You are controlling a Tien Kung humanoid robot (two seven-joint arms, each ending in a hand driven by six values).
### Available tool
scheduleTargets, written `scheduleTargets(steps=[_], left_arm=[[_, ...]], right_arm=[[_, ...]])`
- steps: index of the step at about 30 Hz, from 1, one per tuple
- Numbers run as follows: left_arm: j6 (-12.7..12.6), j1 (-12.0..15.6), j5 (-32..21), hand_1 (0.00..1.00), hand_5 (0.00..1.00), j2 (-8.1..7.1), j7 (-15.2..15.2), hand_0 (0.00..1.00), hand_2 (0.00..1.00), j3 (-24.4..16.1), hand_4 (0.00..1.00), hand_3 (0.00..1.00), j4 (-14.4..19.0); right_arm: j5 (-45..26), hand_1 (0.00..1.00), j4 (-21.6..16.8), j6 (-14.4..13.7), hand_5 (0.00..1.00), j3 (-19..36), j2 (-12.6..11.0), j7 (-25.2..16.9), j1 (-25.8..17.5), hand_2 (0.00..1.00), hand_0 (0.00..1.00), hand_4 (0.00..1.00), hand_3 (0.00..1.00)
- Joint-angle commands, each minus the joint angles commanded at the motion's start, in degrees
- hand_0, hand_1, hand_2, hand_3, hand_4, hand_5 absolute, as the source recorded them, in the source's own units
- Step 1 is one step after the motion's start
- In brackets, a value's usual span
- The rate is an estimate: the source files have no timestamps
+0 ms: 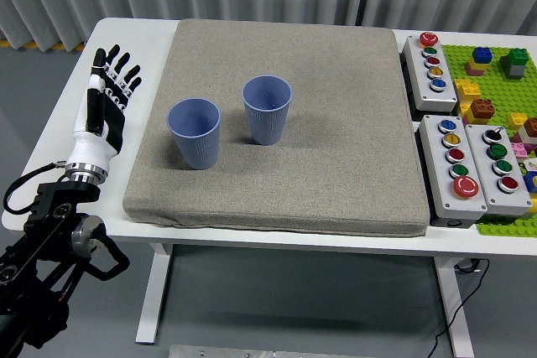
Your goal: Pick cup pour cup place
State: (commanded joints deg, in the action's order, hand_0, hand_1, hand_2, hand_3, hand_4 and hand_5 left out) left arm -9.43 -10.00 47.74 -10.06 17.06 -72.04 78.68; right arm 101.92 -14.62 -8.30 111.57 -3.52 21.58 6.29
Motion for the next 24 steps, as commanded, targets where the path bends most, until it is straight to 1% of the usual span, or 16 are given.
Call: scheduleTargets(steps=[5,6,8,13,14,20,21,24], left_arm=[[-0.19,0.04,0.15,0.905,0.998,0.05,0.02,0.919,0.991,-0.04,0.841,0.992,0.33],[-0.79,0.03,0.05,0.905,0.998,0.08,0.40,0.919,0.991,-0.07,0.841,0.992,0.29],[-1.17,0.04,0.51,0.897,0.998,0.12,0.57,0.918,0.986,-0.28,0.832,0.998,0.13],[-0.66,0.08,0.19,0.897,0.998,0.06,1.22,0.918,0.986,-0.39,0.832,0.998,0.09],[-0.65,0.04,0.03,0.897,0.998,0.06,1.28,0.914,0.989,-0.36,0.744,0.998,0.15],[-0.78,0.05,0.55,0.897,0.998,0.03,0.88,0.914,0.989,-0.45,0.744,0.998,0.22],[-0.81,0.07,0.64,0.897,0.998,0.03,0.85,0.915,0.990,-0.56,0.806,0.998,0.20],[-0.84,0.08,0.71,0.897,0.998,-0.02,0.81,0.915,0.990,-0.60,0.806,0.998,0.21]], right_arm=[[0.12,0.607,0.01,0.09,0.002,-0.05,-0.03,0.03,0.06,0.512,0.640,0.002,0.591],[0.35,0.607,0.04,0.20,0.002,-0.09,-0.09,0.00,0.16,0.512,0.640,0.002,0.591],[0.02,0.607,0.05,0.16,0.002,-0.25,-0.13,0.00,0.21,0.512,0.641,0.002,0.591],[-0.24,0.607,0.08,0.05,0.002,-0.39,-0.15,-0.04,0.26,0.512,0.641,0.002,0.591],[-0.27,0.607,0.06,0.00,0.002,-0.37,-0.13,-0.01,0.29,0.512,0.641,0.002,0.591],[-0.18,0.607,0.08,0.04,0.002,-0.38,-0.13,-0.02,0.28,0.512,0.641,0.002,0.591],[-0.27,0.607,0.09,0.02,0.002,-0.40,-0.14,-0.04,0.28,0.512,0.640,0.002,0.591],[-0.18,0.607,0.11,0.09,0.002,-0.45,-0.16,-0.06,0.26,0.512,0.640,0.002,0.591]])
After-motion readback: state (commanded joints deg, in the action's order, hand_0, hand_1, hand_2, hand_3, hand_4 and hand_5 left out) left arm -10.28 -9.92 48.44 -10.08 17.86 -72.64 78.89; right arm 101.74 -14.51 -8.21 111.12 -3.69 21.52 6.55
